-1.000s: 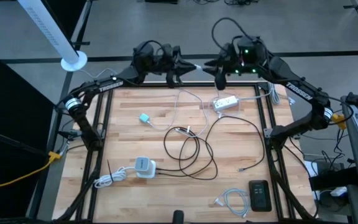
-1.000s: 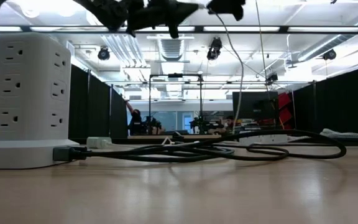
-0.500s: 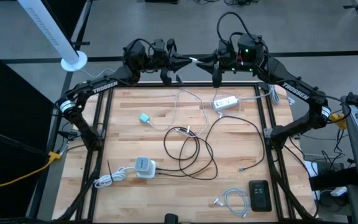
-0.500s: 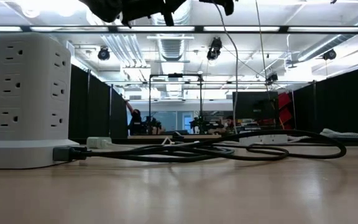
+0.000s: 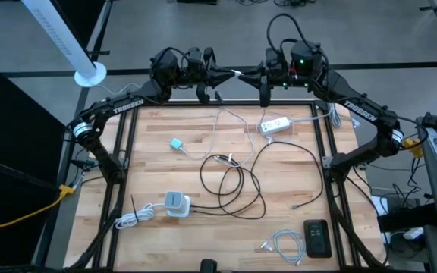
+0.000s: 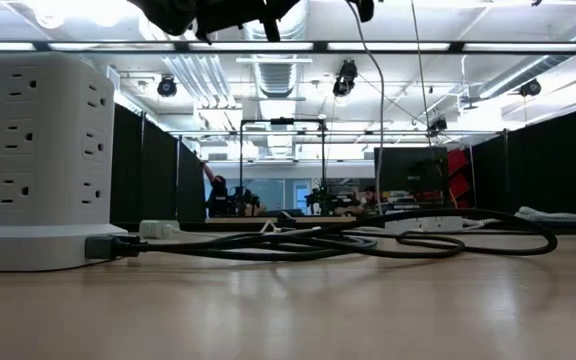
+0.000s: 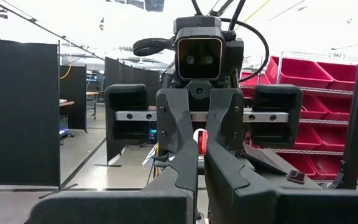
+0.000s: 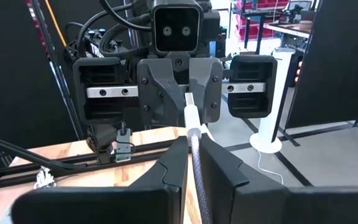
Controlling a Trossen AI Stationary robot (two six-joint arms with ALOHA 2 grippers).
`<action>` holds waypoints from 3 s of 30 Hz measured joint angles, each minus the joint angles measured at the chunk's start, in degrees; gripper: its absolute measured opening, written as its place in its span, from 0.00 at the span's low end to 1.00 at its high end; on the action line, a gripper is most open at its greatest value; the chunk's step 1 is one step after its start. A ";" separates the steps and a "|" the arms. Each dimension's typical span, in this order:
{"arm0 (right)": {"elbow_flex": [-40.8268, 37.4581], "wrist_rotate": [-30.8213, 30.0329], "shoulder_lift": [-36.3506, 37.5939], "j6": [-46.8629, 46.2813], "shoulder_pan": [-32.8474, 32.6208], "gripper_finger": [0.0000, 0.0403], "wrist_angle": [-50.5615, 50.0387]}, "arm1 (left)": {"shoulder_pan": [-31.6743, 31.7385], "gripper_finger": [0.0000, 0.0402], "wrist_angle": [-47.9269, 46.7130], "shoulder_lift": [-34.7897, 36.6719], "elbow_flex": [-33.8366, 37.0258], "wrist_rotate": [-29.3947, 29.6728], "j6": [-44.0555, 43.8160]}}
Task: Plug in charger cables
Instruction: Insert the purple charger cable into the top white outlet extension
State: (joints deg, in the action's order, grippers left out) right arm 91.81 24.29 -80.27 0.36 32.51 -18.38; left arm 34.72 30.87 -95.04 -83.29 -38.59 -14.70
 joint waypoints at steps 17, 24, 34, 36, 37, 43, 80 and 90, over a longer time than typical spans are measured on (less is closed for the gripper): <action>0.00 -0.02 0.62 0.07 0.02 0.03 -1.19 | 0.04 0.00 -0.30 -0.07 0.02 0.09 -0.84; 0.04 -0.28 0.55 0.17 0.02 0.00 -2.31 | 0.04 0.00 -0.39 -0.15 0.02 0.13 -0.85; 0.04 -0.24 0.83 0.18 0.02 0.08 -2.46 | 0.04 0.00 -0.15 -0.15 0.02 0.42 -0.85; 0.04 -0.22 0.83 0.09 0.02 0.10 -2.45 | 0.04 0.00 -0.15 -0.15 0.02 0.46 -0.85; 0.04 -0.20 0.83 0.07 0.00 0.11 -2.44 | 0.07 0.00 -0.14 -0.15 0.02 0.46 -0.85; 0.04 -0.23 0.66 0.05 0.00 0.14 -2.34 | 0.07 0.00 -0.15 -0.15 0.02 0.55 -0.85; 16.50 -12.88 -3.52 18.98 0.00 0.00 -37.37 | 2.88 0.29 -17.90 -0.04 0.02 -8.83 -2.02; 23.94 -21.89 -15.62 28.54 -1.35 0.00 -69.79 | 3.63 0.44 -44.79 -0.11 0.04 -8.87 12.02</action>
State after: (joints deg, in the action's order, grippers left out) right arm 115.75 2.40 -95.89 28.90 31.16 -88.17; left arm 38.35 -13.92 -95.15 -83.24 -47.46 -2.68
